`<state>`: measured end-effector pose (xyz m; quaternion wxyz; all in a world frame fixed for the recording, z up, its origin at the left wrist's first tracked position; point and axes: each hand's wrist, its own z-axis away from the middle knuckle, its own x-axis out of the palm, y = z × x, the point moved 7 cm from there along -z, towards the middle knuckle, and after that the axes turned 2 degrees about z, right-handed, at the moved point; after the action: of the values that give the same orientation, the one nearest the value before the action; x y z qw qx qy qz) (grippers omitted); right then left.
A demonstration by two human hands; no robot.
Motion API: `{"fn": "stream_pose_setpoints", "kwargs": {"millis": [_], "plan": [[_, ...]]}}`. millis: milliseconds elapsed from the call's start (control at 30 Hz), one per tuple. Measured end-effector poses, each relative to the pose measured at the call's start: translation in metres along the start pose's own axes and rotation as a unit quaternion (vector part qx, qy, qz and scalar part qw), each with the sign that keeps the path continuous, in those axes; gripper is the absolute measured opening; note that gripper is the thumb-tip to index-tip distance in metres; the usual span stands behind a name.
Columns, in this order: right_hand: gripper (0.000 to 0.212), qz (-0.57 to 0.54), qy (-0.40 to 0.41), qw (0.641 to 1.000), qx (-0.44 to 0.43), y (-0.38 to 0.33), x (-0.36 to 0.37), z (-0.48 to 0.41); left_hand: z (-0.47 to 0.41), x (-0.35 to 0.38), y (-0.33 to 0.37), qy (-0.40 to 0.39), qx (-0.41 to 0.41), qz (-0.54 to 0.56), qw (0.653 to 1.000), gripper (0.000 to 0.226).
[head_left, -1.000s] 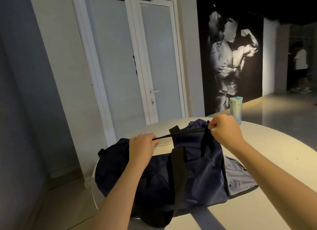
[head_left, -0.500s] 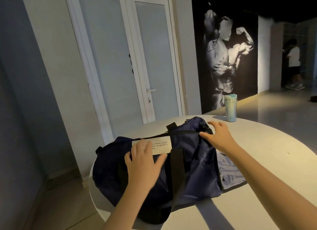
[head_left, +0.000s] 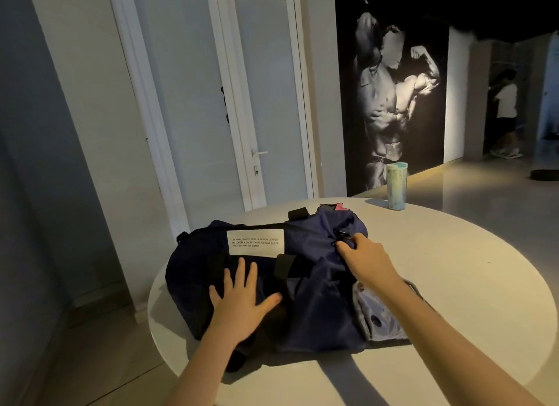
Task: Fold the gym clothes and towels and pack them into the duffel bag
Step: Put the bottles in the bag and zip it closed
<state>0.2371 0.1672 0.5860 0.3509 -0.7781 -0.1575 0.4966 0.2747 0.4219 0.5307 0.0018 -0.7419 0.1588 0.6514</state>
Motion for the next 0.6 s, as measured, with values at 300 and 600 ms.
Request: {"fn": "stream_pose_setpoints", "kwargs": {"millis": [300,600], "plan": [[0.038,-0.071,0.026,0.997,-0.018,-0.024,0.011,0.049,0.058,-0.085,0.053,0.316,0.134,0.175,0.923,0.047],[0.022,-0.304,-0.100,0.947,0.024,-0.001,0.017,0.064,0.065,-0.043,0.088,0.174,0.078,-0.030,0.981,0.094]]}}
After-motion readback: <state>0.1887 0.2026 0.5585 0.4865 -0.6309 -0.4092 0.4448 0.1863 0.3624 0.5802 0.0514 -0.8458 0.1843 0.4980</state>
